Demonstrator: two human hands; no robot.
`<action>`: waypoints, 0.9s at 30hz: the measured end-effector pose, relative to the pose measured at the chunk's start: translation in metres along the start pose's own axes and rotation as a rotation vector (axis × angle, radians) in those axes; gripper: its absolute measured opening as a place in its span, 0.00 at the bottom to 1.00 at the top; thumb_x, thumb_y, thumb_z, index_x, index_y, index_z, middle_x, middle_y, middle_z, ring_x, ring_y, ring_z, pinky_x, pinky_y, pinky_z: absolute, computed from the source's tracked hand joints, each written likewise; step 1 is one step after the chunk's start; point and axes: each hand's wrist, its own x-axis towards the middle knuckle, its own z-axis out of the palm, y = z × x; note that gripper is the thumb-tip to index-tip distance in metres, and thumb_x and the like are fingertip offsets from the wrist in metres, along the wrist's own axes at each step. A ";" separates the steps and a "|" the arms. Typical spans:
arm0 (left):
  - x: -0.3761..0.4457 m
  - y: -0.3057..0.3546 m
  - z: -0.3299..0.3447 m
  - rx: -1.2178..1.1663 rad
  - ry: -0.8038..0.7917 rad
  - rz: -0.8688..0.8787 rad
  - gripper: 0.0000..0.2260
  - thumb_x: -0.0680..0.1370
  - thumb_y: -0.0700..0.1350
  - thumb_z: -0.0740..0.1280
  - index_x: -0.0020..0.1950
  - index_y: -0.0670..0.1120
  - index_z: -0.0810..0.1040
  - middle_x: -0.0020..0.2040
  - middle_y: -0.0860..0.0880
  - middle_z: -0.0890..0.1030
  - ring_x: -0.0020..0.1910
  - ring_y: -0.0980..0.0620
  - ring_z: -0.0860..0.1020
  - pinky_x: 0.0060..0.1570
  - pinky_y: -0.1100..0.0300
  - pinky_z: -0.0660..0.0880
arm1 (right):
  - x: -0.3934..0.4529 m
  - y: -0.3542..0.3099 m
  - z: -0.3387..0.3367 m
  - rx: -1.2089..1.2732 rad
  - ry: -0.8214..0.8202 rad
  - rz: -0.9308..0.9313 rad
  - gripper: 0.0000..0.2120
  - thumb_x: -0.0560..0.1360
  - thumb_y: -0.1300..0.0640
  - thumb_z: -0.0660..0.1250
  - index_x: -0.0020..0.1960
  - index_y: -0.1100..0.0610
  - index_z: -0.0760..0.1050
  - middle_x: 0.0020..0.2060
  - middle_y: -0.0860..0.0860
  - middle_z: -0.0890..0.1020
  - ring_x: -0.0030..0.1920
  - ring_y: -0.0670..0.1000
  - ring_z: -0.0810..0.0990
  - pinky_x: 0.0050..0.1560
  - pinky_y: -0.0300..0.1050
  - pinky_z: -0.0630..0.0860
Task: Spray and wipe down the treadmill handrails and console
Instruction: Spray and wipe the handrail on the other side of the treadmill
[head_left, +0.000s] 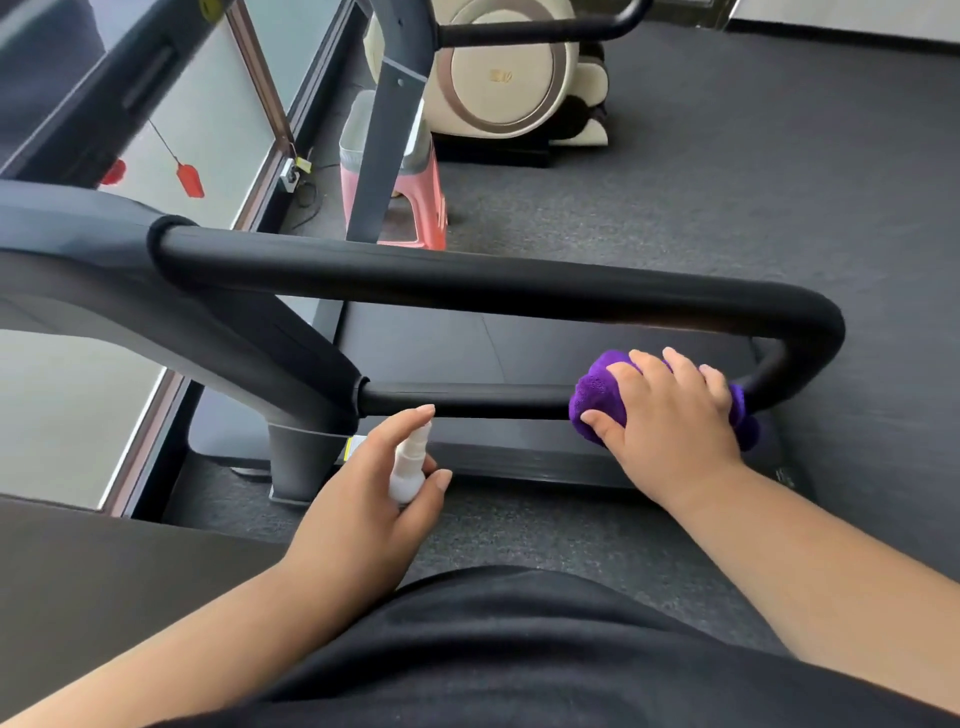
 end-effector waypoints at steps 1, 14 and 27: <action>-0.001 -0.002 -0.002 -0.007 0.008 -0.015 0.27 0.75 0.52 0.68 0.64 0.78 0.60 0.48 0.60 0.79 0.41 0.56 0.80 0.40 0.72 0.71 | 0.000 -0.005 0.002 0.003 0.000 -0.015 0.29 0.73 0.31 0.57 0.62 0.52 0.74 0.63 0.53 0.78 0.66 0.62 0.73 0.63 0.64 0.66; -0.029 -0.036 -0.044 0.088 0.099 -0.086 0.28 0.73 0.56 0.69 0.65 0.78 0.60 0.50 0.63 0.78 0.44 0.60 0.80 0.42 0.72 0.72 | 0.038 -0.171 0.005 0.121 -0.057 -0.393 0.30 0.77 0.37 0.61 0.72 0.54 0.65 0.69 0.54 0.72 0.66 0.59 0.71 0.67 0.62 0.64; -0.025 -0.047 -0.061 0.001 0.115 -0.057 0.25 0.74 0.58 0.67 0.66 0.76 0.61 0.50 0.63 0.78 0.44 0.58 0.80 0.41 0.66 0.72 | 0.026 -0.122 -0.005 0.114 -0.182 -0.244 0.29 0.73 0.40 0.70 0.72 0.41 0.68 0.71 0.51 0.71 0.73 0.61 0.65 0.69 0.71 0.57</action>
